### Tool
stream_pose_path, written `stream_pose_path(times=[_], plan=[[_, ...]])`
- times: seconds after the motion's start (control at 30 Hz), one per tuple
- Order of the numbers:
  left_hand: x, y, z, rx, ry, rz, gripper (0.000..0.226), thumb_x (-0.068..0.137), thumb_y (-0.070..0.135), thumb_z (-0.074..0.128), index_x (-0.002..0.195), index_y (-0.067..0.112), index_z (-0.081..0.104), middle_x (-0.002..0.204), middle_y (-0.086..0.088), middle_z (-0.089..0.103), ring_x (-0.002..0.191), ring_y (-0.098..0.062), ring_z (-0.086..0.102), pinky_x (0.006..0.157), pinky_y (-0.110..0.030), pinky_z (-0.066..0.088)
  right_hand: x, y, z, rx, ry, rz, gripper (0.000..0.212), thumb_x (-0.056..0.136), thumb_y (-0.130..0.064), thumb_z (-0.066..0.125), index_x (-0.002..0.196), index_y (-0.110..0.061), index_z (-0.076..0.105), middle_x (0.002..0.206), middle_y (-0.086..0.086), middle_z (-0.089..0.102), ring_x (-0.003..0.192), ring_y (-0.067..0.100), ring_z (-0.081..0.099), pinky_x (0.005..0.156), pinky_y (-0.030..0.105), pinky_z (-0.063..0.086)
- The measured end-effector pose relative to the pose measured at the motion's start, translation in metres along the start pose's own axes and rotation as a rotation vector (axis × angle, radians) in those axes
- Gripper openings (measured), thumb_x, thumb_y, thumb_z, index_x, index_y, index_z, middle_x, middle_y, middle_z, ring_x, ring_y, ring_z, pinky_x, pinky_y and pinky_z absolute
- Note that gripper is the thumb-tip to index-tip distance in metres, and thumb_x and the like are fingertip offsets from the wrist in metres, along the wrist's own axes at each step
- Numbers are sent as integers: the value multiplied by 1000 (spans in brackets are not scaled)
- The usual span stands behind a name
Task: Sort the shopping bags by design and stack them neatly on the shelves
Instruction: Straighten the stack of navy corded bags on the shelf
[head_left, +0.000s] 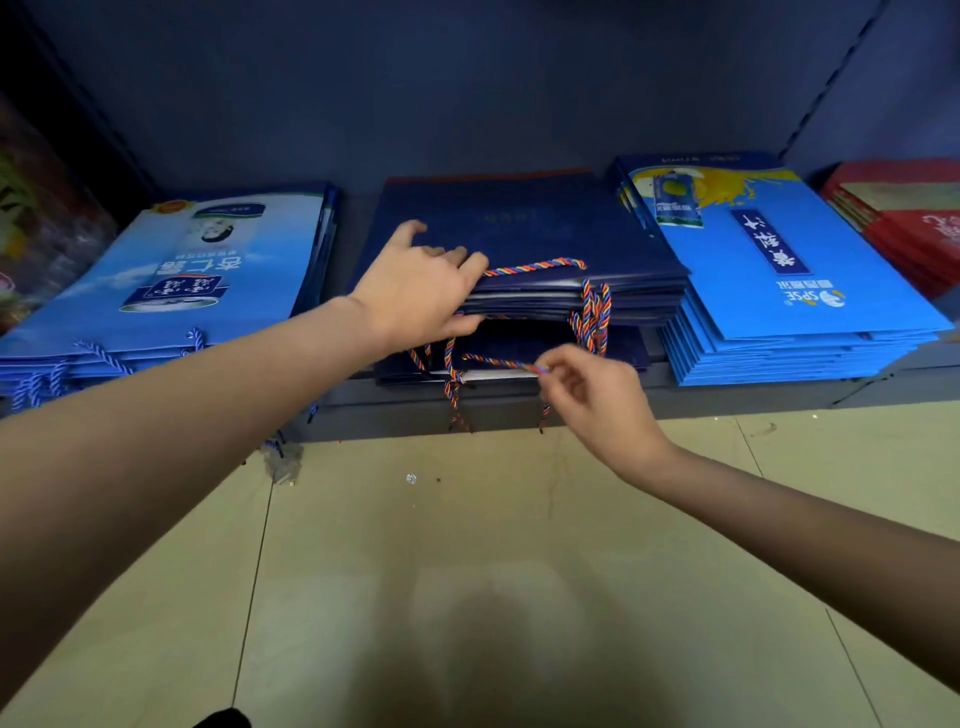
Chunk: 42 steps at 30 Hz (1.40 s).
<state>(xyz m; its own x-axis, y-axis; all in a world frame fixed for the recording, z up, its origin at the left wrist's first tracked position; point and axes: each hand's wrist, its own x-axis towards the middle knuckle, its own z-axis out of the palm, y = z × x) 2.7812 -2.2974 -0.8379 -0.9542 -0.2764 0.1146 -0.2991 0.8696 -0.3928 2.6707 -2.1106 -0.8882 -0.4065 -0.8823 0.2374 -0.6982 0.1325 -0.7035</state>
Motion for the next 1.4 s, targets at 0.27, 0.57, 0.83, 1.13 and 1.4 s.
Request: stream_pose_path(times=[0.27,0.57,0.83,1.13,1.4], plan=[[0,-13,0,141,343,92,50,79,51,50,102,8,63,91,-3,71,75,-23,66,93,-41,46,20,-2,38,-571,-387,-72,75,95,-20,45,149,-4,-6,158,12,3,145,23,7,116,31,3],[2,-14,12,204,418,139,49,83,55,51,105,13,61,92,1,69,78,-20,66,98,-43,41,36,-15,51,-810,-479,-6,89,88,-32,53,150,-14,-8,146,24,29,136,35,26,111,41,21],[0,-12,20,212,422,159,51,81,56,56,105,12,61,89,0,70,76,-20,66,97,-42,43,5,4,22,-819,-251,-545,67,60,-7,70,125,-1,56,107,14,63,93,31,61,71,37,56],[0,-12,18,198,418,163,50,82,55,51,104,12,61,91,-1,70,77,-21,66,97,-42,42,35,9,49,-871,-395,-144,88,78,-22,62,149,-4,14,156,9,19,143,24,21,115,43,19],[-10,6,27,144,297,127,54,79,57,59,110,13,58,102,-3,67,89,-24,63,100,-44,40,24,-1,51,-795,-432,-42,79,87,-24,52,148,-1,8,151,14,21,140,29,20,117,36,9]])
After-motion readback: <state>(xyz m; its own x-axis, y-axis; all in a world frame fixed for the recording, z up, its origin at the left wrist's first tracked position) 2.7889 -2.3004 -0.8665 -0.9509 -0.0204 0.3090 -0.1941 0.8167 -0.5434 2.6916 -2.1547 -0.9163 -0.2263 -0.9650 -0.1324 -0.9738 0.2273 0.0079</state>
